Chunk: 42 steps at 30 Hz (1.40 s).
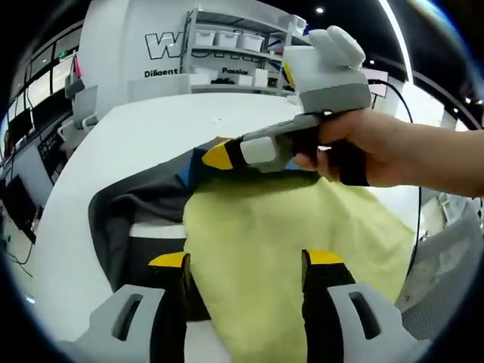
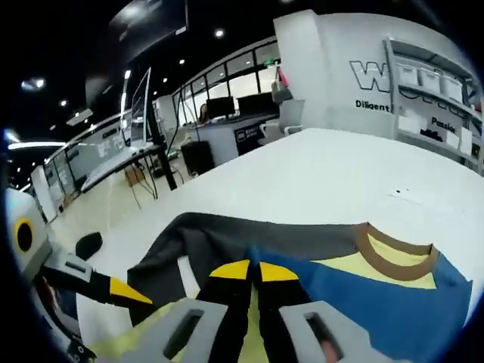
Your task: Fold the garment on the visible template until the final outline fits inside the template.
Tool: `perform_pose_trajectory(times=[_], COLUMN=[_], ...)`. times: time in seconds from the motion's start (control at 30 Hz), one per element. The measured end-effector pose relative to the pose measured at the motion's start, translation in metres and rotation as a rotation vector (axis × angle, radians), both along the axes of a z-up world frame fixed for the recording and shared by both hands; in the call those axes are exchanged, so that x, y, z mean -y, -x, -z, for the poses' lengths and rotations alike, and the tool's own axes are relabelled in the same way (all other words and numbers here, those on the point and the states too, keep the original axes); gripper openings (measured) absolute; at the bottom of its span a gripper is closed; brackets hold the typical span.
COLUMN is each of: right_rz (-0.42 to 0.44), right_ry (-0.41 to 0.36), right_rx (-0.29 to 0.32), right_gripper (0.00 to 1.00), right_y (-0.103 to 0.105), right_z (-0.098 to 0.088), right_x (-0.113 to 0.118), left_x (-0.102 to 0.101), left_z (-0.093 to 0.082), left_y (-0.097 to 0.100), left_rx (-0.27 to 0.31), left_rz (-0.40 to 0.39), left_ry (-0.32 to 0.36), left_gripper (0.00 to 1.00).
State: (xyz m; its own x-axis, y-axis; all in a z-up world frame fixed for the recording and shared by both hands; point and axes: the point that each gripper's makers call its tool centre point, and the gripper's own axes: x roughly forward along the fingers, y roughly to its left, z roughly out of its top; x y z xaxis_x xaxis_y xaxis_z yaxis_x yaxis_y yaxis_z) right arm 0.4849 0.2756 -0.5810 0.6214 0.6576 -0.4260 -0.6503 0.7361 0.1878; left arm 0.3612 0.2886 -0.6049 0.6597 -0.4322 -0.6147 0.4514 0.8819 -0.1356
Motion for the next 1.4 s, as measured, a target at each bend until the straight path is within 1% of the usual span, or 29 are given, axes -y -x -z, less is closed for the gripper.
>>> perform_pose_trajectory(times=[0.03,0.13,0.17,0.2,0.27,0.33,0.37,0.4,0.43,0.47,0.5,0.57,0.67,0.77,0.83,0.93,0.97,1.03,1.1,1.2,1.27,1.33,1.4], right_rz=[0.015,0.106,0.16,0.173,0.139,0.061,0.056,0.034,0.027,0.033,0.032,0.02,-0.016,-0.035,-0.059,-0.072,-0.085,-0.105,-0.117,-0.132,-0.134,-0.142,-0.163], right_ry=[-0.03,-0.13,-0.168,-0.173,-0.172,-0.16,-0.148,-0.101,-0.095,-0.114,-0.111,-0.091,-0.047,-0.034,-0.008,0.003,-0.005,-0.006,-0.001,-0.006,-0.006,-0.007,-0.019], right_rx=[0.025,0.046,0.077,0.081,0.063,0.055,0.053,0.036,0.027,0.007,-0.009,-0.027,-0.072,-0.09,-0.103,-0.118,-0.151,-0.177,-0.18,-0.207,-0.206,-0.219,-0.234], right_gripper=[0.0,0.0,0.0,0.0,0.0,0.0,0.0,0.0,0.0,0.0,0.0,0.0,0.0,0.0,0.0,0.0,0.0,0.0,0.0,0.01,0.01,0.03,0.08], right_y=[-0.002,-0.007,-0.011,-0.011,-0.008,-0.001,0.0,0.003,0.005,0.005,0.006,0.008,0.016,0.02,0.023,0.027,0.032,0.038,0.04,0.045,0.045,0.046,0.049], right_z=[-0.005,-0.018,-0.027,-0.028,-0.027,-0.023,-0.019,-0.01,-0.007,-0.003,0.0,0.008,0.023,0.03,0.036,0.04,0.044,0.047,0.049,0.052,0.052,0.052,0.05], right_x=[0.002,0.013,0.021,0.023,0.018,0.002,-0.001,-0.004,-0.005,-0.007,-0.008,-0.009,-0.012,-0.012,-0.013,-0.013,-0.013,-0.015,-0.016,-0.019,-0.02,-0.021,-0.024], left_x=[0.0,-0.002,-0.002,-0.003,-0.003,-0.003,-0.002,-0.002,-0.002,-0.002,-0.002,-0.003,-0.005,-0.005,-0.005,-0.004,-0.004,-0.004,-0.004,-0.004,-0.004,-0.005,-0.006], left_z=[0.0,0.0,0.0,0.0,-0.001,-0.001,-0.001,-0.001,-0.001,0.0,0.0,0.0,0.001,0.001,0.001,0.002,0.002,0.002,0.003,0.003,0.004,0.004,0.004], left_y=[0.0,0.0,0.0,0.0,-0.001,-0.001,-0.001,-0.001,0.0,0.0,0.0,0.0,0.0,0.0,0.0,0.001,0.001,0.001,0.001,0.002,0.002,0.002,0.002], left_rx=[0.001,0.001,0.001,0.0,0.001,0.003,0.002,0.0,-0.001,-0.003,-0.003,-0.003,-0.007,-0.008,-0.009,-0.013,-0.014,-0.015,-0.018,-0.019,-0.021,-0.022,-0.021], left_rz=[0.0,-0.006,-0.008,-0.009,-0.011,-0.01,-0.01,-0.01,-0.009,-0.007,-0.006,-0.007,-0.013,-0.015,-0.013,-0.01,-0.009,-0.008,-0.01,-0.008,-0.007,-0.01,-0.013], left_ry=[0.001,0.0,0.0,0.0,-0.001,-0.001,0.001,0.002,0.002,-0.001,-0.004,-0.003,-0.004,-0.003,-0.005,-0.007,-0.008,-0.01,-0.01,-0.012,-0.014,-0.016,-0.017], left_gripper=[0.53,0.53,0.53,0.53,0.53,0.53,0.53,0.53,0.53,0.53,0.53,0.53,0.53,0.53,0.53,0.53,0.53,0.53,0.53,0.53,0.53,0.53,0.53])
